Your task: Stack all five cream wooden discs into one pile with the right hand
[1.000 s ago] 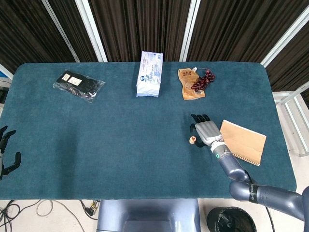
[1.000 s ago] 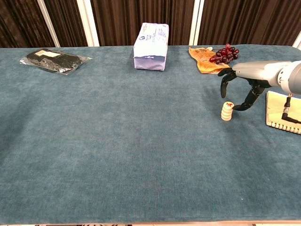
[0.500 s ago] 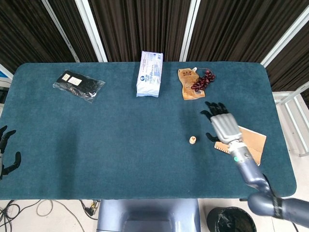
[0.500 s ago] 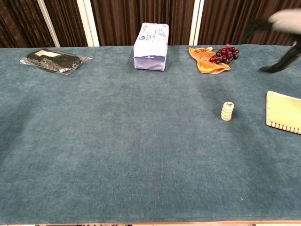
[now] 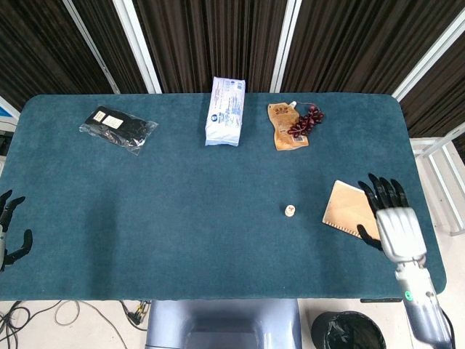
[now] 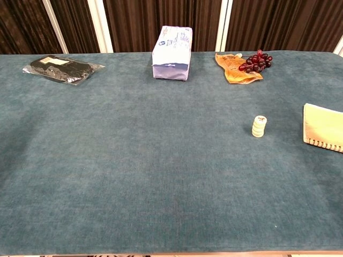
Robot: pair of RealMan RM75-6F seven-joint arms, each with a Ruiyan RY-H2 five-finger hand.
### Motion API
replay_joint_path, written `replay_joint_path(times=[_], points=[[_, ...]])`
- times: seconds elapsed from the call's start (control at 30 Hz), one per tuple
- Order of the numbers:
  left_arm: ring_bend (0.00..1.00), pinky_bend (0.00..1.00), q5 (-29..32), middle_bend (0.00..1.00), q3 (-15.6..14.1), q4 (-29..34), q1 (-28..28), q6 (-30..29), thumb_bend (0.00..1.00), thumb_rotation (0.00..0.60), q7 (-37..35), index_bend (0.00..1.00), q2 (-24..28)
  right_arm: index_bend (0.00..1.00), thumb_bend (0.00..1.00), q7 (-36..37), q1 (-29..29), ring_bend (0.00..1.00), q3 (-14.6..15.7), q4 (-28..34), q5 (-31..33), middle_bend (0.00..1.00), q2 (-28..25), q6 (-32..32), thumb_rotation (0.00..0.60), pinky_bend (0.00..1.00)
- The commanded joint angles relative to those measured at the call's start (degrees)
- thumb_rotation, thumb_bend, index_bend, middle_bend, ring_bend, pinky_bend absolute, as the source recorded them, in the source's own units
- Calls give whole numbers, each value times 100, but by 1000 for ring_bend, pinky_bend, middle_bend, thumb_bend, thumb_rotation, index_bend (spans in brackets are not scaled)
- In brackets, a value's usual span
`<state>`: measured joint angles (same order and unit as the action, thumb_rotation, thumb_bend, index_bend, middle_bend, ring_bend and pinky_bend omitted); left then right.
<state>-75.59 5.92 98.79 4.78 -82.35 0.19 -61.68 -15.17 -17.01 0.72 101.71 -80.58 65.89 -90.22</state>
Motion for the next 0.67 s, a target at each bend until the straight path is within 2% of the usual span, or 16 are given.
replay_joint_path(times=[0.03,0.23,0.67], points=[[0,0,-33,0,-8,-8,3,-6,482,600,9,151,8,108,369,-38,572,0,361,-342,-294,0,306,-410,600,0],[0,0,-138,0,-36,-77,5,-42,483,600,47,151,11,108,369,176,785,0,401,-471,-238,0,380,-227,600,0],[0,0,-191,0,-75,-110,28,11,482,600,69,151,26,108,369,169,953,0,48,-738,-391,0,546,-268,600,0]])
